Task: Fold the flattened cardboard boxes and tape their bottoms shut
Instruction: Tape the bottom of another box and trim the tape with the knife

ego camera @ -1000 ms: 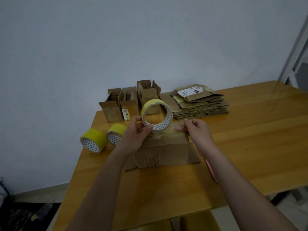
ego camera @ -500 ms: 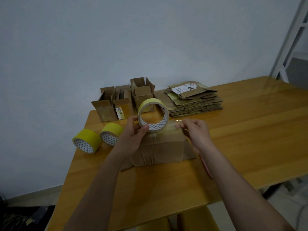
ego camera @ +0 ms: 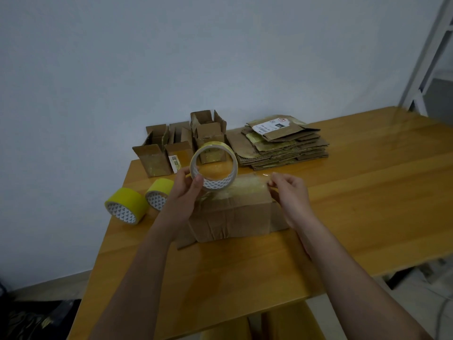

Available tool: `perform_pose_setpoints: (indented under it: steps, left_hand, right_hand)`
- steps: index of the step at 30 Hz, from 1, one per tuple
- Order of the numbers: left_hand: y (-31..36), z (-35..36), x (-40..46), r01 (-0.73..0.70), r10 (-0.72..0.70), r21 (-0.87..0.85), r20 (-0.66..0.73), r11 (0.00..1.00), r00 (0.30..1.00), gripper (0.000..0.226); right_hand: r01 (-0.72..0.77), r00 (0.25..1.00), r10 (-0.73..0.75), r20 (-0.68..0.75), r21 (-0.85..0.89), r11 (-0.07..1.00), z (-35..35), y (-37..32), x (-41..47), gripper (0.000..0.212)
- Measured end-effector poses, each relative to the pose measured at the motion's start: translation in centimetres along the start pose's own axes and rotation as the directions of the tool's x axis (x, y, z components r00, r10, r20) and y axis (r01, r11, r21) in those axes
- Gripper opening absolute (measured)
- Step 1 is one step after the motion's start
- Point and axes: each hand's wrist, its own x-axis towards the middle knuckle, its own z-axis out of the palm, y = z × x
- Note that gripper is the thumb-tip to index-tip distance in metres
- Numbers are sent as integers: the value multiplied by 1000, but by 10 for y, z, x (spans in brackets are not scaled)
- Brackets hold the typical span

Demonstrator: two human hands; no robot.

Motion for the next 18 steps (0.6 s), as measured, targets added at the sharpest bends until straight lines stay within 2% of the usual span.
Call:
perform_pose_setpoints:
  steps: [6,14,18]
  left_hand:
    - [-10,-4,-2,17,-22,-70,-64,997,998,30]
    - [-8,0,-2,-97,96,-12,-106,995,990,37]
    - [-7,3,-1,-148,155,70,-106,987,982,26]
  right_hand:
    - [56,996,-69,-58,-203,977,8,1,-5,20]
    - [61,997,-70,-39,-196,979,10,4,-3,28]
    - [-39,999,40,1,-136,990,10,9,0,37]
